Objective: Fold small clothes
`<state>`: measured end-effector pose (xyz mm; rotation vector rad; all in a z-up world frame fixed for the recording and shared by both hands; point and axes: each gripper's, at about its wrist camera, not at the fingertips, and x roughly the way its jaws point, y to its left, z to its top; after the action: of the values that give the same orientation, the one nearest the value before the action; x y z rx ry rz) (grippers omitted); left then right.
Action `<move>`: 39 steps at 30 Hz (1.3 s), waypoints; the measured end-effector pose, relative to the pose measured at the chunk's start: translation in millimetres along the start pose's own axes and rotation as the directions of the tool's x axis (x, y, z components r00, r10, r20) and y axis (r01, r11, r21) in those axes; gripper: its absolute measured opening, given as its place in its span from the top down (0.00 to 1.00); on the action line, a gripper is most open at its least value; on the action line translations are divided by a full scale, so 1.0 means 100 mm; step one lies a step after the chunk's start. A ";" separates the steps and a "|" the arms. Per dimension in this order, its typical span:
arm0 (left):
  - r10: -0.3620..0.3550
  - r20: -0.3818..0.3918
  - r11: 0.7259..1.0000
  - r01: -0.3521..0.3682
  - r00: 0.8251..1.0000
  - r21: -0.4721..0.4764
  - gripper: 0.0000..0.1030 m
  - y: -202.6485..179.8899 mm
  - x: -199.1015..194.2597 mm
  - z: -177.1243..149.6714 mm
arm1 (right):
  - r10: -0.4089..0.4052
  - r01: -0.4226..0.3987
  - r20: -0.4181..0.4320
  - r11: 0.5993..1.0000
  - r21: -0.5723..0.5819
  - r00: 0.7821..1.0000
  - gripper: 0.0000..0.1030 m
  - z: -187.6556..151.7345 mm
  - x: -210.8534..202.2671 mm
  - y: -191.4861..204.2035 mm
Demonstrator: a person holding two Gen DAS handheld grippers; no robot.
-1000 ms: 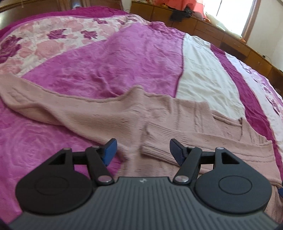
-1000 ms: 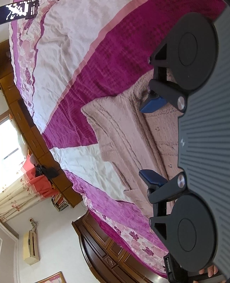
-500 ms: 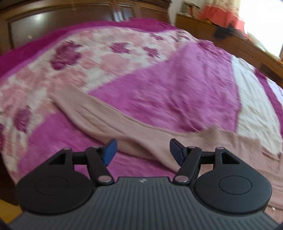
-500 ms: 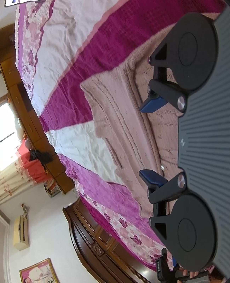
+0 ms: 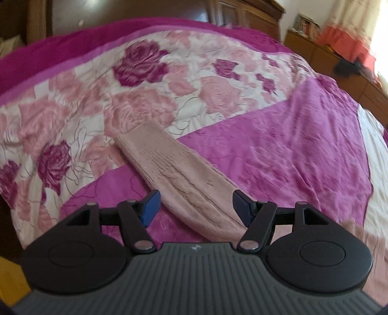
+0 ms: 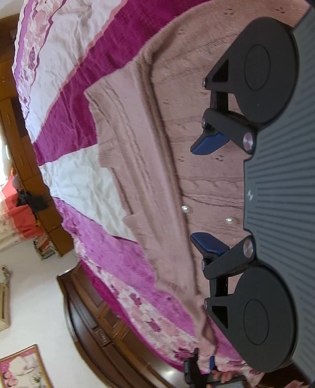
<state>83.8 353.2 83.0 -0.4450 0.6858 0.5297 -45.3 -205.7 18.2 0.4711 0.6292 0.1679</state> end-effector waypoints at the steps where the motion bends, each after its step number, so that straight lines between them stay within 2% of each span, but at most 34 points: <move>1: 0.004 0.000 1.000 -0.004 1.000 -0.016 0.35 0.03 0.05 0.01 | -0.010 0.010 -0.012 1.000 -0.001 1.000 0.25 -0.03 0.03 0.01; 8: 0.020 -0.056 0.995 -0.026 0.998 -0.097 0.35 0.17 0.44 0.00 | -0.060 0.059 -0.062 0.998 -0.012 0.996 0.25 -0.12 0.23 0.02; 11: 0.022 -0.055 0.995 -0.027 0.998 -0.093 0.34 0.16 0.52 -0.03 | -0.075 0.075 -0.079 0.997 -0.003 0.994 0.25 -0.14 0.32 0.02; 14: 0.017 -0.048 0.997 -0.020 0.999 -0.071 0.28 0.13 0.56 -0.03 | -0.077 0.077 -0.086 0.997 -0.005 0.993 0.20 -0.16 0.38 0.03; 24: 0.061 -0.040 0.997 -0.059 0.997 0.053 0.25 -0.04 0.78 -0.01 | -0.090 0.084 -0.091 0.994 -0.067 0.992 0.10 -0.21 0.48 0.13; 27: 0.073 0.002 0.990 -0.073 0.997 0.119 0.25 -0.11 0.79 -0.05 | -0.086 0.080 -0.090 0.995 -0.065 0.992 0.09 -0.21 0.49 0.12; 28: 0.079 0.016 0.987 -0.081 0.997 0.142 0.30 -0.14 0.78 -0.07 | -0.084 0.078 -0.089 0.995 -0.064 0.993 0.09 -0.21 0.49 0.12; 29: 0.080 0.035 0.983 -0.085 0.996 0.165 0.45 -0.16 0.76 -0.09 | -0.081 0.076 -0.088 0.995 -0.063 0.993 0.09 -0.21 0.49 0.11; 30: 0.074 0.052 0.980 -0.083 0.996 0.183 0.54 -0.18 0.72 -0.10 | -0.080 0.074 -0.088 0.995 -0.061 0.993 0.09 -0.20 0.48 0.11; 31: 0.066 0.072 0.977 -0.079 0.995 0.199 0.75 -0.21 0.67 -0.11 | -0.079 0.074 -0.089 0.996 -0.059 0.993 0.09 -0.20 0.48 0.11; 32: 0.055 0.087 0.977 -0.072 0.995 0.203 0.85 -0.22 0.63 -0.11 | -0.078 0.073 -0.089 0.996 -0.057 0.993 0.09 -0.20 0.48 0.10; 36: 0.007 0.159 0.982 -0.037 0.987 0.187 0.86 -0.25 0.37 -0.02 | -0.074 0.070 -0.089 0.996 -0.050 0.993 0.09 -0.18 0.47 0.10; 39: -0.013 0.227 0.984 -0.028 0.974 0.177 0.86 -0.31 0.13 0.10 | -0.068 0.064 -0.088 0.997 -0.040 0.994 0.09 -0.16 0.45 0.10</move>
<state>115.2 338.2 87.4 -0.2085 0.5094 0.5119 -19.2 -177.9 -11.9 0.4077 0.7275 0.1385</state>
